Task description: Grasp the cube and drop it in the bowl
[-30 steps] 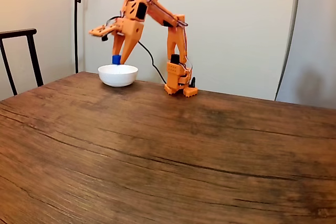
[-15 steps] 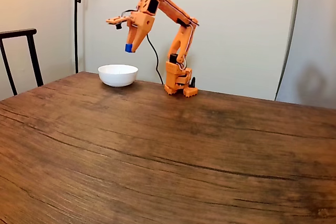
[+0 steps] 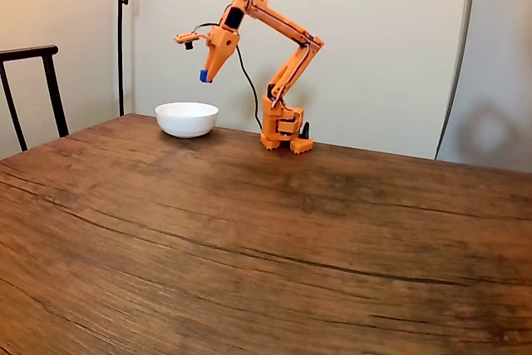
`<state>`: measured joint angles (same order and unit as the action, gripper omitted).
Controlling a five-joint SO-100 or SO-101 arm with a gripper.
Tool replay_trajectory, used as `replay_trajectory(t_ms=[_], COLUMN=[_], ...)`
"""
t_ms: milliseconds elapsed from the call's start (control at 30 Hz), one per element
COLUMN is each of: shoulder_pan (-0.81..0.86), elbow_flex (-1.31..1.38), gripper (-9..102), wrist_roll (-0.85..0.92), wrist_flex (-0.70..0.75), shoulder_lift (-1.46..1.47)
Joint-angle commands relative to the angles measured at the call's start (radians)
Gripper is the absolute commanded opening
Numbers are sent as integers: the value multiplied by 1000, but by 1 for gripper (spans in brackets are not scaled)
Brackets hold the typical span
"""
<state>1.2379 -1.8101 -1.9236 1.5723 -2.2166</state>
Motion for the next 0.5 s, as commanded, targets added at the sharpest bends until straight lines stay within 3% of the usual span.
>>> replay_trajectory(t_ms=[0,467], shoulder_pan=[92,331], elbow_flex=[-41,-410], gripper=[5,6], wrist_roll=[-46,-137], wrist_flex=[-83,-600], shoulder_lift=[-18,-14])
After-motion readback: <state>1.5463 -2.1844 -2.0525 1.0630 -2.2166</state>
